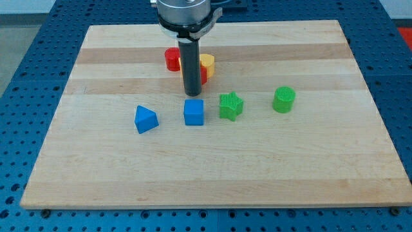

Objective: Slide the blue triangle into the blue cube

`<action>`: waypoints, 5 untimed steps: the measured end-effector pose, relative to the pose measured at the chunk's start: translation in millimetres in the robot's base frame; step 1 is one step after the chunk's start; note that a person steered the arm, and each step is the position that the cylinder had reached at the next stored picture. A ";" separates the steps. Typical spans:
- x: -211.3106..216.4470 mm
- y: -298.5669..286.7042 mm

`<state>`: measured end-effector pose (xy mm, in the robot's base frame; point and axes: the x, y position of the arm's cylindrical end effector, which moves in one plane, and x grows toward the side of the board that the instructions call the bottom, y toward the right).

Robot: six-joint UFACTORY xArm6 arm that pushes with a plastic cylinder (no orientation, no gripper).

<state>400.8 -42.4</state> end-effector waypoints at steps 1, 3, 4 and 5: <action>-4.6 -7.4; 26.4 -92.5; 27.0 -148.5; 48.6 -171.9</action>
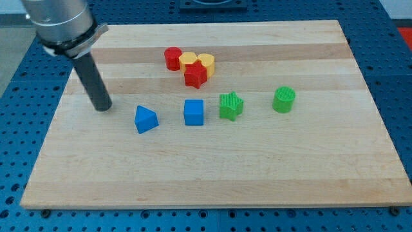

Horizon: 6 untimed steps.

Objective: Slide the blue triangle into the blue cube

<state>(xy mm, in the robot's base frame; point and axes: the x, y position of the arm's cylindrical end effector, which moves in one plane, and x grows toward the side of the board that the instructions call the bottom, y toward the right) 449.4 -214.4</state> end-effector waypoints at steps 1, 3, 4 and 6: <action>27.1 2.5; 30.9 43.2; 30.9 77.8; 30.4 132.6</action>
